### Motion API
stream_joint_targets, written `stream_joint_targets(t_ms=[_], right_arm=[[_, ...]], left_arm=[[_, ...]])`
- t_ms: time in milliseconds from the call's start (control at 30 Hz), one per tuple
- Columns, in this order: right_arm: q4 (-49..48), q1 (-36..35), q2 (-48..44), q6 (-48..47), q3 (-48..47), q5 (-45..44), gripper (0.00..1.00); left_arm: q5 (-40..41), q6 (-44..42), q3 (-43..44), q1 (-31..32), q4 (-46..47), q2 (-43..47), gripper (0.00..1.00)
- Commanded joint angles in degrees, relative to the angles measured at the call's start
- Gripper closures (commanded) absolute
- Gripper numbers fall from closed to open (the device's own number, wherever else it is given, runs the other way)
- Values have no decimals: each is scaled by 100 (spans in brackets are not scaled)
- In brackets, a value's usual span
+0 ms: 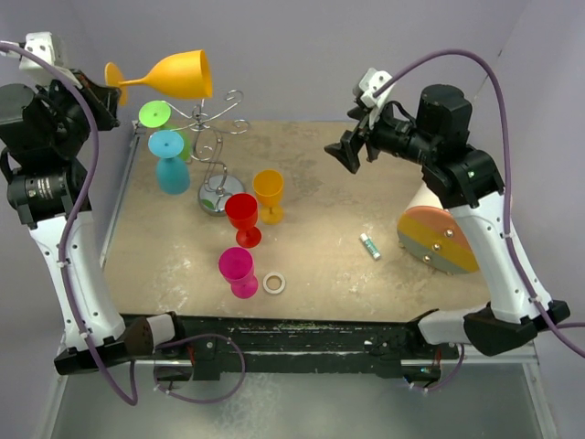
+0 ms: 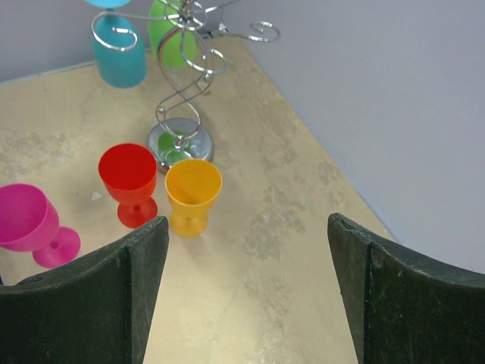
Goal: Place the wine glass upside down on the wine glass rack
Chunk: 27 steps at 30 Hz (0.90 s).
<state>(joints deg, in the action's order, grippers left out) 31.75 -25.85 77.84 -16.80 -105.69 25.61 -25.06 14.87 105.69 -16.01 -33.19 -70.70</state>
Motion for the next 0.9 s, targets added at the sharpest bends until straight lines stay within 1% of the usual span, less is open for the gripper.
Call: stream_joint_targets(t_ms=[0, 100, 233, 467, 667, 767, 867], right_arm=[[-332, 18, -326, 112, 608, -334, 12], [-557, 31, -402, 258, 1253, -545, 10], [-808, 137, -549, 330, 2103, -461, 9], [-1069, 1089, -938, 166, 3059, 89, 8], [-1350, 1538, -1164, 141, 3529, 261, 8], [-1249, 1653, -1071, 113, 3501, 338, 8], [-1198, 1749, -1079, 79, 3575, 395, 8]], left_arm=[[1127, -800, 469, -154, -39, -22, 100], [1764, -1275, 750, -171, -106, -194, 100], [2464, -1861, 1127, -178, -66, -477, 100], [3115, -2571, 1814, -191, 69, -1163, 100], [3359, -2995, 2510, -183, 130, -1854, 100], [3440, -3212, 2595, -160, 246, -2102, 100], [3649, -3683, 2589, -39, 470, -2356, 100]])
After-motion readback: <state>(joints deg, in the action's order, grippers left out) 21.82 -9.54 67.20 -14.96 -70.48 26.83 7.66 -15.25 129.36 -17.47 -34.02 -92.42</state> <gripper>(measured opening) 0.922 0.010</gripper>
